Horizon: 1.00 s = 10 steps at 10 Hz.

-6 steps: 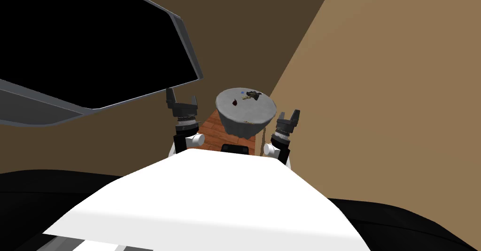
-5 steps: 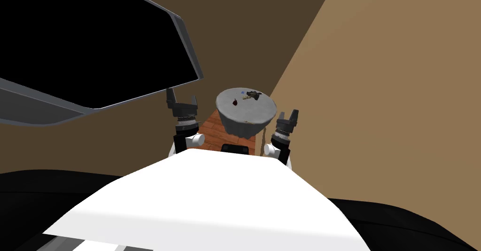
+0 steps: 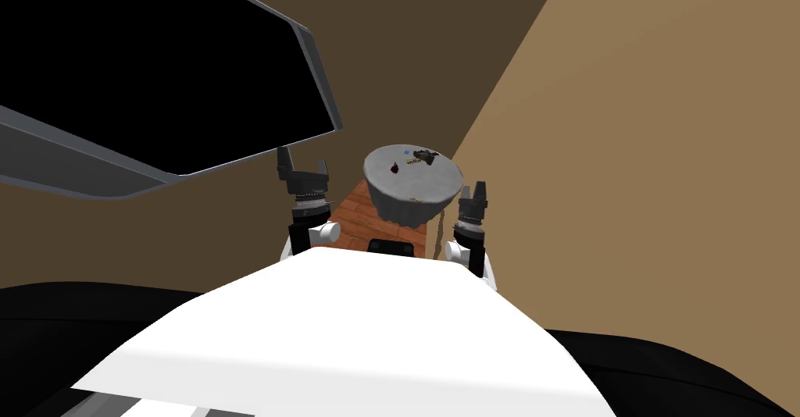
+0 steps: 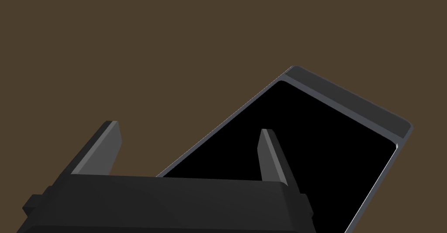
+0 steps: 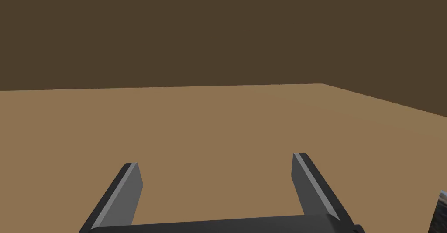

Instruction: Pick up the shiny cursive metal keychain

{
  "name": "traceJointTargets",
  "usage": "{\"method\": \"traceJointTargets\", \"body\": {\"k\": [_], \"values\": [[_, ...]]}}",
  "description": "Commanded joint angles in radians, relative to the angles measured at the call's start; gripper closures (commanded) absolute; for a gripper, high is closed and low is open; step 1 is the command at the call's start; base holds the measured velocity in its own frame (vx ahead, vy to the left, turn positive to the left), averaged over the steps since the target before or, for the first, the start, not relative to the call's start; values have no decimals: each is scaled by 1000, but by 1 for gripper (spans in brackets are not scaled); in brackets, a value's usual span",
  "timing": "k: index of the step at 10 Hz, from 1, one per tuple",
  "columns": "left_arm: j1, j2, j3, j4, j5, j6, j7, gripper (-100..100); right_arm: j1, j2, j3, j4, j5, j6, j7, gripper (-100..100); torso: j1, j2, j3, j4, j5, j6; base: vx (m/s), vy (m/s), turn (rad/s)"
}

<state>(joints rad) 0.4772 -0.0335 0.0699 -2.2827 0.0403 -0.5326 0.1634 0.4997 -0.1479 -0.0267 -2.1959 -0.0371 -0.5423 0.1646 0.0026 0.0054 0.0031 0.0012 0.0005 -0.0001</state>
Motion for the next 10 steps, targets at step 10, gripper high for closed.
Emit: {"method": "traceJointTargets", "body": {"k": [10], "values": [[0,0,0,0,0,0,0,0,-12,-274,-34,25,129,51,58,-100,0,0,0,0,0,0,-71,43,37]]}}
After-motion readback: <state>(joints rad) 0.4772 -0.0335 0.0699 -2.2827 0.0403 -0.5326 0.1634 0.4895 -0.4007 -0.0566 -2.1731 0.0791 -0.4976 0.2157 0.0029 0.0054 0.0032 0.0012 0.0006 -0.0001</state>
